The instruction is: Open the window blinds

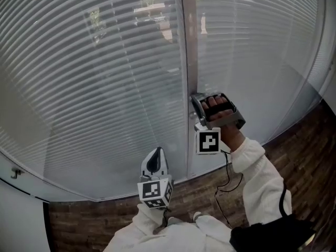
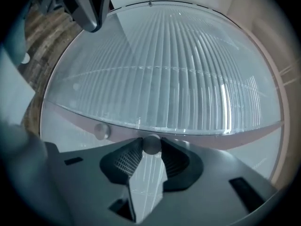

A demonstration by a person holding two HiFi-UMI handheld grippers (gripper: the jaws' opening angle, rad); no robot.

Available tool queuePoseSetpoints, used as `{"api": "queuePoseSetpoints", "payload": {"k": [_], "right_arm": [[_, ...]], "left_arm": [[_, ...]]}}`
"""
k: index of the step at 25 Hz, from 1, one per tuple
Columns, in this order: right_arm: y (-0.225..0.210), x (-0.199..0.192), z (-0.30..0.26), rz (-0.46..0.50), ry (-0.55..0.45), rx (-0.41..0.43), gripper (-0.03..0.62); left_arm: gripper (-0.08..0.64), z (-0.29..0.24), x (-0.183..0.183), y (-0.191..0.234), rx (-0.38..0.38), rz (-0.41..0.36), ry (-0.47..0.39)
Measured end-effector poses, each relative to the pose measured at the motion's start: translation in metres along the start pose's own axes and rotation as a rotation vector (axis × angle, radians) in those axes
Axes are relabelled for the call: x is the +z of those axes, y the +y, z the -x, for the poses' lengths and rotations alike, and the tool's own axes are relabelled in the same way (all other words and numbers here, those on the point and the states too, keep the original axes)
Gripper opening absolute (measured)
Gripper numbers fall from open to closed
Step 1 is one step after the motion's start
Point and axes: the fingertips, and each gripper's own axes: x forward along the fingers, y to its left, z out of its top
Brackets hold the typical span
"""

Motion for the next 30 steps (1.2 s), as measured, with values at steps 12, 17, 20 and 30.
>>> {"api": "queuePoseSetpoints", "payload": {"k": [12, 17, 20, 30], "right_arm": [[-0.005, -0.013, -0.003, -1.135, -0.037, 0.108, 0.132], [-0.003, -0.022, -0.006, -1.674, -0.104, 0.102, 0.132], [-0.003, -0.025, -0.006, -1.947, -0.156, 0.101, 0.132], [-0.001, -0.031, -0.007, -2.702, -0.312, 0.11, 0.132]], "left_arm": [[-0.002, 0.007, -0.002, 0.014, 0.024, -0.005, 0.004], [-0.002, 0.008, -0.003, 0.013, 0.018, -0.003, 0.003], [-0.002, 0.01, -0.004, 0.013, 0.017, -0.002, 0.005], [-0.003, 0.013, -0.005, 0.014, 0.018, 0.005, 0.008]]}}
